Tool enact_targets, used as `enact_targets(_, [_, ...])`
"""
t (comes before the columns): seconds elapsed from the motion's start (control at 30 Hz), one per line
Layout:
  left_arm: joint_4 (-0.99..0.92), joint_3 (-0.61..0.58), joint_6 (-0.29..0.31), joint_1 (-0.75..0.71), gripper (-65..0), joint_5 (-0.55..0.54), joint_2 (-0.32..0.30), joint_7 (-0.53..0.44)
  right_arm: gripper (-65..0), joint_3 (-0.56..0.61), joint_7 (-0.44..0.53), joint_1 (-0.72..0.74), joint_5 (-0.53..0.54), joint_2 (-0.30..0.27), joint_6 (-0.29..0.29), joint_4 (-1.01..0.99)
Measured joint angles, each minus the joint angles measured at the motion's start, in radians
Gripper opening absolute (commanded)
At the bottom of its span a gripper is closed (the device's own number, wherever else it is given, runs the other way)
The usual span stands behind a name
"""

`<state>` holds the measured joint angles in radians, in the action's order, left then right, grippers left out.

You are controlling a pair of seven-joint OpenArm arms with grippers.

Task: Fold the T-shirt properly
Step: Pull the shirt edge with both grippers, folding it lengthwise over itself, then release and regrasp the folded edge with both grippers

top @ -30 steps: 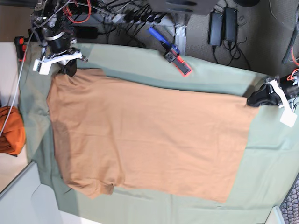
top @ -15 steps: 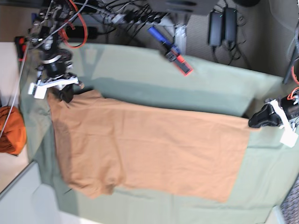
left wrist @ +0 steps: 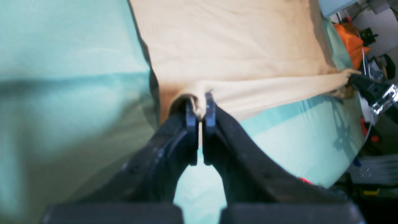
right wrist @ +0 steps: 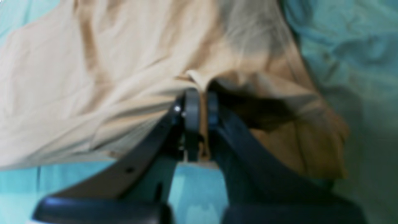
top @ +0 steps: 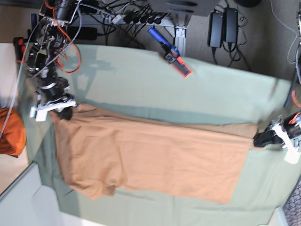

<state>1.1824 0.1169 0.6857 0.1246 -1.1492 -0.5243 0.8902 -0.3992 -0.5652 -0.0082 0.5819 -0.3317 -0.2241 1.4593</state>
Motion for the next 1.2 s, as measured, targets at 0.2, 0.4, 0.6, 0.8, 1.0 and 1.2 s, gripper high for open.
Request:
enact_targets(0.2, [-0.027, -0.071, 0.000, 0.057, -65.0, 0.035, -0.002, -0.035, -65.0, 0.040, -0.015, 0.079, -0.008, -0.021, -0.004, -0.060])
enact_targets(0.4, [-0.031, -0.138, 0.000, 0.109, -65.0, 0.145, 0.000, -0.117, -65.0, 0.064, -0.019, 0.131, -0.040, -0.020, -0.004, -0.108])
enact_targets(0.6, [-0.034, -0.162, 0.000, 0.115, -65.0, 0.243, 0.015, -0.170, -65.0, 0.077, -0.019, 0.187, -0.056, -0.020, -0.008, -0.163])
enact_targets(0.8, [-0.141, -0.163, 0.000, 0.161, -65.0, 0.275, 0.048, -0.212, -65.0, 0.115, -0.017, 0.240, -0.086, -0.020, -0.015, -0.229])
enact_targets(1.0, [-0.193, -0.163, 0.000, 0.195, -41.3, 0.272, 0.065, -0.218, -39.9, 0.123, 0.009, 0.244, -0.095, -0.017, -0.016, -0.240])
enact_targets(1.2, [-0.180, -0.142, 0.000, 0.193, -26.4, 0.191, 0.058, -0.003, -24.7, 0.093, -0.021, 0.244, -0.112, -0.013, -0.016, -0.234])
